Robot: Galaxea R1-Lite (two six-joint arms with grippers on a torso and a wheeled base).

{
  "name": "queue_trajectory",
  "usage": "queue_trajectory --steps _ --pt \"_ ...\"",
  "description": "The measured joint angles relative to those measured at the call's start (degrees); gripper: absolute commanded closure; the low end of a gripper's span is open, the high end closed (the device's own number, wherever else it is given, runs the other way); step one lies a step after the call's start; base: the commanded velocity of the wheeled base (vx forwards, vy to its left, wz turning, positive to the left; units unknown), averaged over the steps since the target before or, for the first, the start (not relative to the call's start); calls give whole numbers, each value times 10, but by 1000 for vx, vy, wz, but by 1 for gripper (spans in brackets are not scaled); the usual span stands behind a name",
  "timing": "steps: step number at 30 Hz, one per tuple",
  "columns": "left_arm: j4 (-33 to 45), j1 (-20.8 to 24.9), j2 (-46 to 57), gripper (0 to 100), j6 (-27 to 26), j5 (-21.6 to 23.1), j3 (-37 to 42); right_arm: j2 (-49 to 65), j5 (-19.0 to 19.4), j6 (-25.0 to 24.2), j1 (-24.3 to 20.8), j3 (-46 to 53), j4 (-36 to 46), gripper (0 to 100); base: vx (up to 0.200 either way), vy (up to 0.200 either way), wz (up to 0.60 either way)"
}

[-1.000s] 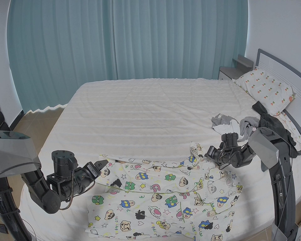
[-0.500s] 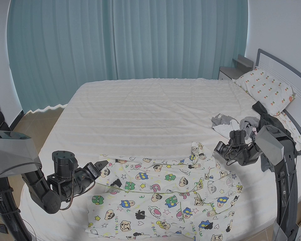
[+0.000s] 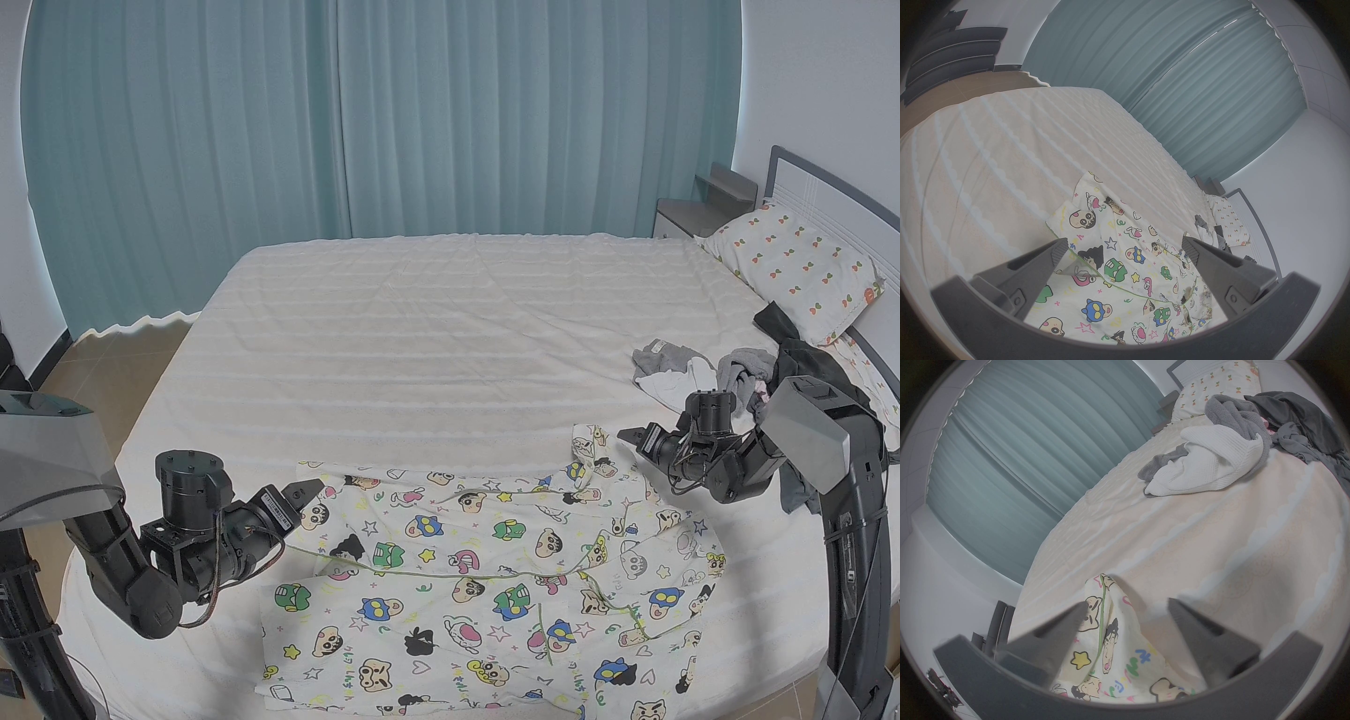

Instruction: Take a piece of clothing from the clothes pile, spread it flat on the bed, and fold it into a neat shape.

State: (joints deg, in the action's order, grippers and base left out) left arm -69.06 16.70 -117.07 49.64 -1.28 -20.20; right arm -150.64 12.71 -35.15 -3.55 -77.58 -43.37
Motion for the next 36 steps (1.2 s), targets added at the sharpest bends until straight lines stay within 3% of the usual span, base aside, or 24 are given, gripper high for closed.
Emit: queue_trajectory --steps 10,11,18,36 --pt "0 -1 -1 0 1 2 4 -32 21 10 -20 -50 21 0 0 0 0" --pt "0 -1 -1 0 1 2 5 -36 21 10 -22 -54 24 100 0 0 0" --pt "0 -2 -3 0 1 1 6 -54 18 6 -29 -93 66 100 0 0 0" --pt "0 -4 -6 0 1 1 8 -40 -19 -28 -9 -38 -25 100 0 0 0"
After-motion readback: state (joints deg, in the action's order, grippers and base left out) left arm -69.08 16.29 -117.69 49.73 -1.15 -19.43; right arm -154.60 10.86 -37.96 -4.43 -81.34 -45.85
